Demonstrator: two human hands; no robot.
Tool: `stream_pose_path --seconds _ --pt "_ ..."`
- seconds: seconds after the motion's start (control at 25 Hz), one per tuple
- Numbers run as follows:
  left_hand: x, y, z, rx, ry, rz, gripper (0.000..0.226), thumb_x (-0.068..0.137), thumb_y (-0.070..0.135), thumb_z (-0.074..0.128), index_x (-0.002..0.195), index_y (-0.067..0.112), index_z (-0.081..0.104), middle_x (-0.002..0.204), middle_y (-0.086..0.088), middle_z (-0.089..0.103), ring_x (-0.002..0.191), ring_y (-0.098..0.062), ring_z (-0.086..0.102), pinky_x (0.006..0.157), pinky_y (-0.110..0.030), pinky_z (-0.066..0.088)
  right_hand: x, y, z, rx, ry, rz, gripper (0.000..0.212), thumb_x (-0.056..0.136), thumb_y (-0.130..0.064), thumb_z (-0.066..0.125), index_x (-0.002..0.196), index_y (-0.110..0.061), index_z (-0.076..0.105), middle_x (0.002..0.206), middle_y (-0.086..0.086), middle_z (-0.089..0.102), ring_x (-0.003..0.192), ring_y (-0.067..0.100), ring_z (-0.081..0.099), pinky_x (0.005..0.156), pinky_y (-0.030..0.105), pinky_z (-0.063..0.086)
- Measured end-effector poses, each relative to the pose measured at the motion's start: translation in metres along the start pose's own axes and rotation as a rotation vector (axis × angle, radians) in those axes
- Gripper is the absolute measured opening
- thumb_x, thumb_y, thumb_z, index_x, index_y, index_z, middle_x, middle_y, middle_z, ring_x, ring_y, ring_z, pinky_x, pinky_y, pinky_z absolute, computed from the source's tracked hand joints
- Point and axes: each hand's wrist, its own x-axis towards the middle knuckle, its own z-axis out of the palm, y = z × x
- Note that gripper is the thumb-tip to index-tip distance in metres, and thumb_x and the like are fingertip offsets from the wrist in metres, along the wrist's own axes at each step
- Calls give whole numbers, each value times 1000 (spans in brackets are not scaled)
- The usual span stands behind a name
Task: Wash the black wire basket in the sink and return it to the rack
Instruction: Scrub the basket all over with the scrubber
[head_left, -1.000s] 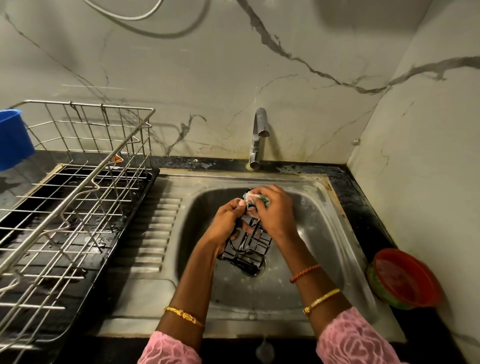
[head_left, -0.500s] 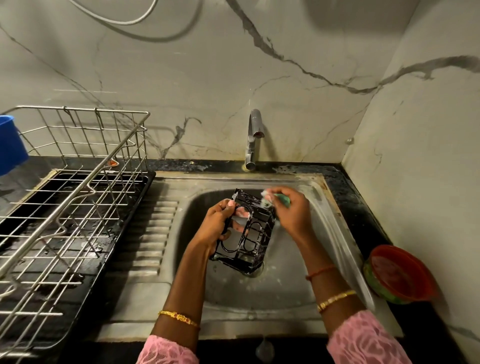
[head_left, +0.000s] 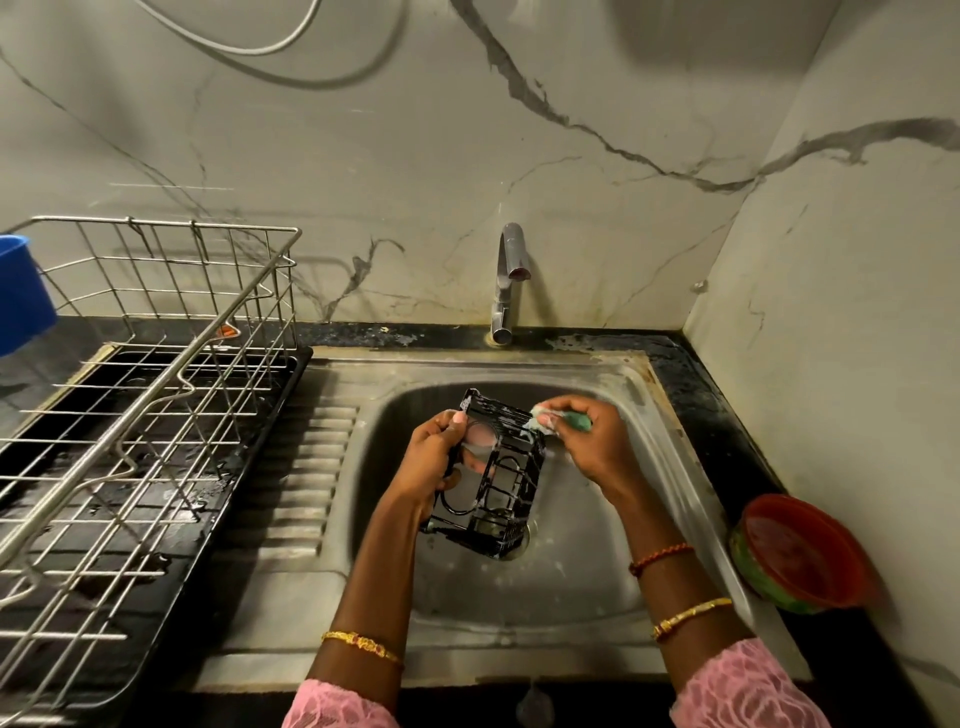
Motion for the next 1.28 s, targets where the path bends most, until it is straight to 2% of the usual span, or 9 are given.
stream_pose_path --seconds 0.24,0.36,0.48,0.56,0.64,0.84,1.0,1.16,1.28 --pt "1 15 5 64 -20 -10 25 102 20 39 83 14 54 75 0 71 52 -14 66 31 -13 20 15 -25 7 -192 -149 45 17 86 -11 65 102 -11 70 93 -5 67 76 -2 59 59 6 40" --pt "4 26 3 113 -123 25 20 101 19 43 89 12 57 81 -2 70 56 -11 66 33 -14 29 23 -34 7 -193 -86 113 18 87 -18 63 103 -13 68 89 -7 64 71 -6 53 56 11 37" --pt "12 41 -16 44 -302 9 29 99 22 44 119 4 57 116 -12 67 94 -21 69 72 -24 55 33 -48 3 -78 -2 185 11 85 -18 65 94 -14 70 86 -3 67 78 7 59 66 22 46" --pt "10 33 -42 35 -512 70 43 93 36 52 128 11 57 133 -15 57 125 -29 53 102 -33 44 39 -59 1 -11 16 203 11 85 -16 65 92 -10 71 86 2 69 78 10 59 69 23 45" --pt "3 8 -54 75 -548 111 47 84 46 63 120 16 65 132 -14 58 131 -28 47 107 -31 39 44 -69 -3 41 35 219 13 85 -13 65 95 -7 70 87 5 69 76 9 58 63 19 44" --pt "-8 1 -36 19 -220 270 66 64 46 84 104 -1 62 102 -11 72 100 -19 67 88 -27 51 57 -82 -6 160 43 266 13 85 -8 64 96 -3 68 82 2 66 66 3 54 55 16 42" --pt "-18 36 -16 3 -125 412 26 84 26 59 91 1 60 82 -6 75 70 -13 71 67 -23 57 70 -78 -5 241 88 419 8 84 -5 64 88 1 64 66 1 62 51 4 45 36 12 33" --pt "-13 46 10 -13 55 408 24 98 20 46 80 7 56 63 -6 70 49 -14 66 45 -22 51 72 -64 9 192 179 493 10 87 -8 60 79 -7 65 71 4 65 54 11 53 42 20 37" --pt "-7 47 21 13 82 348 26 95 32 48 83 10 56 70 -8 73 54 -16 69 37 -17 41 44 -71 11 121 299 283 18 92 -9 52 103 -4 65 97 4 65 81 15 59 63 27 49"
